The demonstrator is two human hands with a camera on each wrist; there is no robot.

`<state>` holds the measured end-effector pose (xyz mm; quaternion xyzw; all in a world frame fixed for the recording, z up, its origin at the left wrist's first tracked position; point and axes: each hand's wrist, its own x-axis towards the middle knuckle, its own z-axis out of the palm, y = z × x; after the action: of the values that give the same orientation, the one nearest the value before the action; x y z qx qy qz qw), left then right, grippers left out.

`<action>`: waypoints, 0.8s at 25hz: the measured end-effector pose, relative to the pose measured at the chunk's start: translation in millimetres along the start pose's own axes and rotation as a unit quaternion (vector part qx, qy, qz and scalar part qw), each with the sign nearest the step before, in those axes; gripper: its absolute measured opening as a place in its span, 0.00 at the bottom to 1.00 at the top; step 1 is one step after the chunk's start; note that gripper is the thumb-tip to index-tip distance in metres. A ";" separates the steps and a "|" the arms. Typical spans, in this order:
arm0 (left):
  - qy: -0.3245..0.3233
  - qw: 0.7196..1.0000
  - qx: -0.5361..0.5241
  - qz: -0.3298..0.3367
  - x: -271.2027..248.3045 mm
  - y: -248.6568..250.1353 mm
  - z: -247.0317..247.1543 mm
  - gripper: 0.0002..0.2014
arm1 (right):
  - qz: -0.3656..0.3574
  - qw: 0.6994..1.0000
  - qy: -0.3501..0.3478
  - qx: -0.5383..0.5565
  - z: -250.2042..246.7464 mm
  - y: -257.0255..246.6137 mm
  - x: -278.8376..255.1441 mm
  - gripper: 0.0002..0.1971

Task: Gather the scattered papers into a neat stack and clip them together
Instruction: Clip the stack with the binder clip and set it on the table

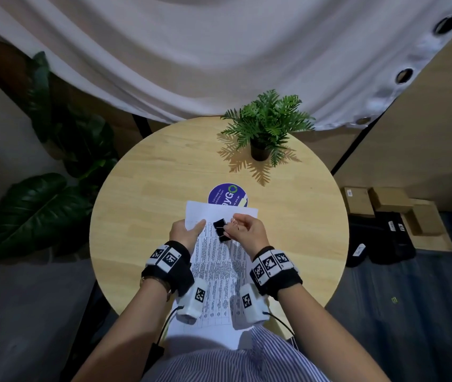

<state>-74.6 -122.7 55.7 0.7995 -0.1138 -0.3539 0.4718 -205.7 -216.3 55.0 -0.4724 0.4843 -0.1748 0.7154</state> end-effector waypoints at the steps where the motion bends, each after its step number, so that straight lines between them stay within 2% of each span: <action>1: -0.006 1.000 -0.003 0.004 0.2 -0.3 -1.5 0.16 | -0.006 1.000 -0.005 -0.016 -1.7 -1.9 0.0 0.23; 3: -0.018 1.000 -0.009 0.009 -1.5 -0.6 -6.7 0.16 | -0.062 0.992 -0.020 -0.108 -6.0 -8.0 -2.2 0.23; 4: -0.027 0.999 -0.016 0.010 -2.7 -1.0 -10.2 0.17 | -0.110 0.973 -0.019 -0.201 -8.2 -12.4 -3.8 0.23; 6: -0.054 0.998 -0.040 0.012 -3.4 -2.6 -17.3 0.18 | -0.185 0.902 -0.029 -0.390 -13.1 -23.5 -7.9 0.23; 7: -0.066 0.997 -0.048 0.015 -3.6 -3.2 -21.0 0.18 | -0.194 0.870 -0.038 -0.451 -14.7 -30.8 -9.2 0.24; 9: -0.078 0.995 -0.051 0.019 -3.5 -5.5 -26.9 0.18 | -0.178 0.839 -0.061 -0.511 -15.4 -45.0 -8.7 0.20; 13: -0.065 0.994 -0.090 0.023 -5.3 -7.7 -30.3 0.17 | -0.141 0.806 -0.114 -0.564 -14.4 -74.9 -12.8 0.16; 16: -0.068 0.992 -0.101 0.024 -6.0 -10.3 -29.7 0.14 | -0.164 0.790 -0.121 -0.579 -9.5 -98.1 -18.8 0.17; 20: -0.068 0.990 -0.115 0.035 -11.9 -9.8 -29.2 0.09 | -0.188 0.805 -0.094 -0.554 -8.3 -121.9 -17.3 0.21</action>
<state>-65.1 -91.7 61.9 0.7091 -0.1324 -0.4015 0.5643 -195.7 -268.2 166.5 -0.8845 0.3305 0.0374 0.3272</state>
